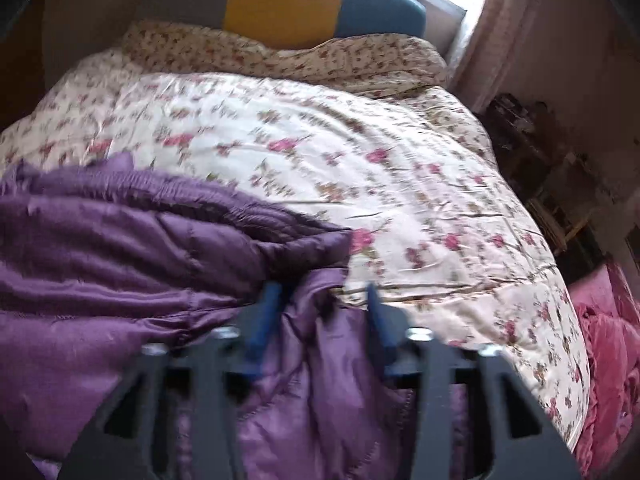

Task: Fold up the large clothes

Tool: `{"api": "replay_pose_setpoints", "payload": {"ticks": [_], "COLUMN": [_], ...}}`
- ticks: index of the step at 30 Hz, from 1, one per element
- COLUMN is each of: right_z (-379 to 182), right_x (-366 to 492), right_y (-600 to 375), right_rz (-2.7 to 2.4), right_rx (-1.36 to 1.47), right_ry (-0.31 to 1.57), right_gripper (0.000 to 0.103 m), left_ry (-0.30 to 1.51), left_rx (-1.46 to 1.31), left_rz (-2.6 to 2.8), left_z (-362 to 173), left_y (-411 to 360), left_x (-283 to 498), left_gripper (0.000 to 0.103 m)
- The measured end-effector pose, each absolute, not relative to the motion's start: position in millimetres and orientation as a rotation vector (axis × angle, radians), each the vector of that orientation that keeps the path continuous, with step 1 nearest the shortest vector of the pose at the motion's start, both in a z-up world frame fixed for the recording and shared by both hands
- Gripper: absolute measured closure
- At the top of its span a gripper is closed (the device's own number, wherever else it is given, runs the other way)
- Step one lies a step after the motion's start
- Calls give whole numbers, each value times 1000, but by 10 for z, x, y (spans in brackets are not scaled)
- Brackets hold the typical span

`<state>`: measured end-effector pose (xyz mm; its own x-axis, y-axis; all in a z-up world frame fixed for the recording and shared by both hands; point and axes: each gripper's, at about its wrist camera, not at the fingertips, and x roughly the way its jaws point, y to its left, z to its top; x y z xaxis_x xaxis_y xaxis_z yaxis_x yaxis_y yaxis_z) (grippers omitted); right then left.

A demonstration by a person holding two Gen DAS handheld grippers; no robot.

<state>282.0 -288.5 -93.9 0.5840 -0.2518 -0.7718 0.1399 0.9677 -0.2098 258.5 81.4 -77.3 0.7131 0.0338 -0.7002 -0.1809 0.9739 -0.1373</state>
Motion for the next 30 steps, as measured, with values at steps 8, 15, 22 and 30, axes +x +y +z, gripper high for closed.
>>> {"api": "replay_pose_setpoints", "payload": {"ticks": [8, 15, 22, 30], "right_z": [-628, -371, -485, -878], "right_x": [2592, 2371, 2248, 2285], "right_y": [-2667, -2165, -1727, -1600], "right_rz": [-209, -132, -74, -91], "right_rx": [-146, -195, -271, -312], "right_ry": [865, 802, 792, 812], "right_gripper": [44, 39, 38, 37], "left_ry": [703, 681, 706, 746], "left_rx": [-166, -164, -151, -138], "left_rz": [48, -21, -65, -59], "left_z": [-486, -423, -567, -956], "left_y": [559, 382, 275, 305], "left_x": [2322, 2135, 2098, 2164], "left_gripper": [34, 34, 34, 34]}}
